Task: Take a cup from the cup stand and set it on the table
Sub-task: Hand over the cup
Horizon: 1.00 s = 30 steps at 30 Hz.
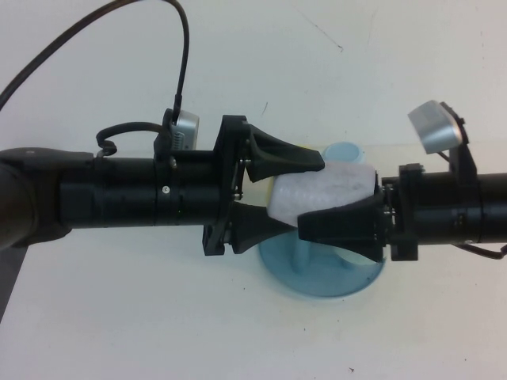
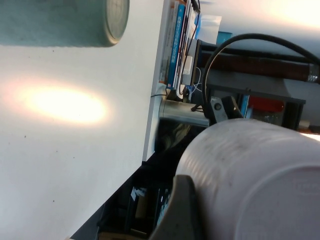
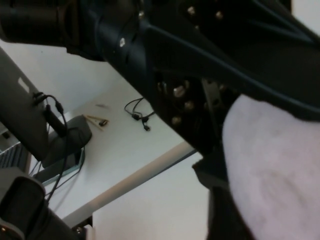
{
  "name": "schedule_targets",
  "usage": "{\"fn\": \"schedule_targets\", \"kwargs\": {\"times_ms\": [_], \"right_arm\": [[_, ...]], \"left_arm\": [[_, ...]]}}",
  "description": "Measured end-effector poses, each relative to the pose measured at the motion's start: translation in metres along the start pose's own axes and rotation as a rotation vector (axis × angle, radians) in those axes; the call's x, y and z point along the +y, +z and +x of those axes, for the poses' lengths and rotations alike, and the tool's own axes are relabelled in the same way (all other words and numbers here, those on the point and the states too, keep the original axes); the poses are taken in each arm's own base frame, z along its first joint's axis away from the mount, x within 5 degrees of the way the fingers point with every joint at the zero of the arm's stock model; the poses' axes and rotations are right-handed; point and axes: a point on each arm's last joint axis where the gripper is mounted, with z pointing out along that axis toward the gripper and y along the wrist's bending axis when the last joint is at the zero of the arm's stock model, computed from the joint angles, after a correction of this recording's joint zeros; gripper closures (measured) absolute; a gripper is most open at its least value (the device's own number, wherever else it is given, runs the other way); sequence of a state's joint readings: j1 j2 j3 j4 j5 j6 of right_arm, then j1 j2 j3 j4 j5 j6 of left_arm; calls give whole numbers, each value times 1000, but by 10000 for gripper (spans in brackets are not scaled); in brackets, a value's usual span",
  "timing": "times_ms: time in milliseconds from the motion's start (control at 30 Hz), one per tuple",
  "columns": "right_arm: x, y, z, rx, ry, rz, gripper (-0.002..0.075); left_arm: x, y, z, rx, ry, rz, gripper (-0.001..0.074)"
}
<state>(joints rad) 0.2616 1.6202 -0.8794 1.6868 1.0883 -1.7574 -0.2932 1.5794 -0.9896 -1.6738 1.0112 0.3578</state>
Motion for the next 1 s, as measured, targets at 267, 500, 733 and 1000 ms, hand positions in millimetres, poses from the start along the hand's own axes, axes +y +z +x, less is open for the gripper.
{"fn": "schedule_targets", "kwargs": {"times_ms": [267,500,733,1000], "right_arm": [[3,7,-3,5,-8,-19,599],[3,7,-4,3,-13,-17,599],[3,7,-4,1,-26,-15,599],[3,7,-4,0,-35,-21,598]], "left_arm": [[1,0,-3,-30,-6,-5,162],[1,0,-3,-31,17,-1,162],[0,0,-4,-36,70,8,162],[-1,0,-2,-9,124,21,161]]}}
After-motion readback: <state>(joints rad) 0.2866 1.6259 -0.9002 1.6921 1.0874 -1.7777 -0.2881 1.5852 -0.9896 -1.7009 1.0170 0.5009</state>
